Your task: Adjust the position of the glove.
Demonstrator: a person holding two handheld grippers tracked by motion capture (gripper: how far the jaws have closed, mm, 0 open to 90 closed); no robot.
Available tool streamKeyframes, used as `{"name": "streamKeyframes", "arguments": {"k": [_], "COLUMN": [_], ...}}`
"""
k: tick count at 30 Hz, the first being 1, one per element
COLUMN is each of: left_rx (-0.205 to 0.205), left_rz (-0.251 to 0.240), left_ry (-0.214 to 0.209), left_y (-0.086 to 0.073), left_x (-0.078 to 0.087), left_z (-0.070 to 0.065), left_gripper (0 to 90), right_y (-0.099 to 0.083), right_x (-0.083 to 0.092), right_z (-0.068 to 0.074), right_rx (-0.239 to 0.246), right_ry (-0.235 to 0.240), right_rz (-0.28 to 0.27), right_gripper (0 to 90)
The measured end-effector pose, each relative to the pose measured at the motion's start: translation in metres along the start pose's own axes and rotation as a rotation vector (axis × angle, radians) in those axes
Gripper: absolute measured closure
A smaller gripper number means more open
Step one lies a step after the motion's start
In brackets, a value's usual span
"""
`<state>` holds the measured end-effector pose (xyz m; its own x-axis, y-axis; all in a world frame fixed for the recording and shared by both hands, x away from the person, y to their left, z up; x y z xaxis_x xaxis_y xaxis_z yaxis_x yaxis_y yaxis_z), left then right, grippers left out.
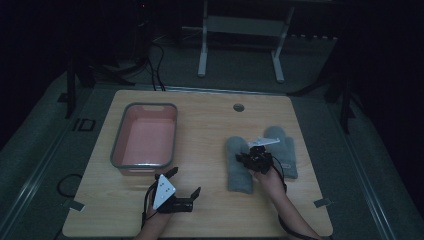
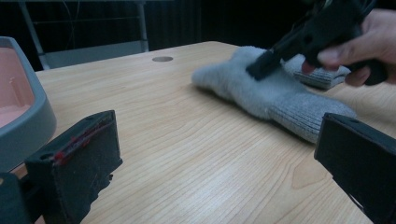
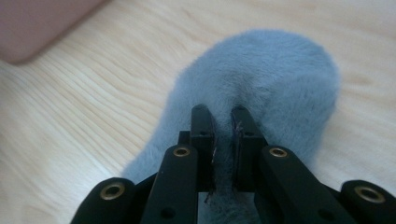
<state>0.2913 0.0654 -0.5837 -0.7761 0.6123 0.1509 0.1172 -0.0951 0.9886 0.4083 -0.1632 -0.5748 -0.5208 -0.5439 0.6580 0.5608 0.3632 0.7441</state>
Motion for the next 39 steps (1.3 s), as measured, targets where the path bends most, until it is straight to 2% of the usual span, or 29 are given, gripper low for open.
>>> {"name": "streamKeyframes", "arguments": {"k": [1, 3, 7, 8, 10, 14, 18, 21, 22, 24, 27, 29, 33, 34, 36, 37, 38, 39], "left_rx": [0.000, 0.000, 0.000, 0.000, 0.000, 0.002, -0.001, 0.002, 0.002, 0.005, 0.003, -0.001, 0.001, 0.001, 0.001, 0.001, 0.000, 0.001], "left_rz": [0.000, -0.001, -0.001, -0.001, -0.001, -0.001, -0.001, -0.003, -0.003, -0.003, -0.003, -0.003, -0.003, -0.003, -0.003, -0.004, -0.004, -0.004], "left_ry": [-0.001, -0.001, -0.001, -0.001, 0.000, 0.000, -0.001, 0.000, 0.000, 0.000, 0.000, -0.001, -0.001, -0.001, -0.001, -0.001, -0.001, 0.000], "left_y": [0.000, 0.000, 0.000, 0.000, 0.000, 0.000, 0.000, 0.000, 0.000, 0.000, 0.000, 0.000, 0.000, 0.000, 0.000, 0.000, 0.000, 0.000], "left_x": [0.000, 0.000, 0.000, 0.000, 0.000, 0.000, 0.000, 0.000, 0.000, 0.000, 0.000, 0.000, 0.000, 0.000, 0.000, 0.000, 0.000, 0.000], "left_z": [0.000, 0.000, 0.000, 0.000, 0.000, 0.000, 0.000, 0.000, 0.000, 0.000, 0.000, 0.000, 0.000, 0.000, 0.000, 0.000, 0.000, 0.000], "left_gripper": [0.6, 0.6, 0.6, 0.6, 0.6, 0.6, 0.6, 0.6, 0.6, 0.6, 0.6, 0.6, 0.6, 0.6, 0.6, 0.6, 0.6, 0.6], "right_y": [-0.006, -0.009, -0.013, -0.013, -0.016, -0.016, -0.015, -0.013, -0.012, -0.007, -0.001, 0.010, 0.025, 0.025, 0.032, 0.032, 0.034, 0.034], "right_x": [-0.007, -0.011, -0.016, -0.016, -0.020, -0.022, -0.022, -0.020, -0.018, -0.013, -0.006, 0.009, 0.034, 0.034, 0.052, 0.052, 0.062, 0.067], "right_z": [-0.003, -0.005, -0.008, -0.008, -0.009, -0.012, -0.012, -0.012, -0.011, -0.009, -0.008, -0.010, -0.019, -0.019, -0.026, -0.026, -0.032, -0.037], "right_rx": [0.010, 0.009, 0.041, 0.041, 0.058, 0.052, 0.065, 0.068, 0.073, 0.095, 0.087, 0.084, 0.099, 0.099, 0.110, 0.110, 0.112, 0.090], "right_ry": [-0.010, -0.006, -0.034, -0.034, -0.022, -0.006, 0.007, 0.007, 0.010, -0.012, 0.000, -0.005, -0.043, -0.043, -0.046, -0.046, -0.069, -0.081], "right_rz": [0.023, 0.027, 0.044, 0.044, 0.042, 0.035, 0.031, 0.018, 0.014, -0.005, -0.007, -0.047, -0.124, -0.124, -0.180, -0.180, -0.191, -0.186], "right_gripper": [81.5, 78.2, 61.2, 61.2, 51.9, 47.9, 32.6, 27.6, 25.3, 24.9, 27.0, 27.1, 28.9, 28.9, 34.8, 34.8, 33.8, 32.0]}}
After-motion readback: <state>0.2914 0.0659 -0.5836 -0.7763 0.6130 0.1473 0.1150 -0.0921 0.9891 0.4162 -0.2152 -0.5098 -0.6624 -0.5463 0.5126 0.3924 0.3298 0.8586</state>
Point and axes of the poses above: each handheld gripper's, and its own axes: x roughly backward along the jaws, y roughly out of its top, z roughly to its left, the point moved 7 cm from there along -x, roughly forward along the jaws, and after that the axes turned 2 degrees about -z, right-handed, at the moved point
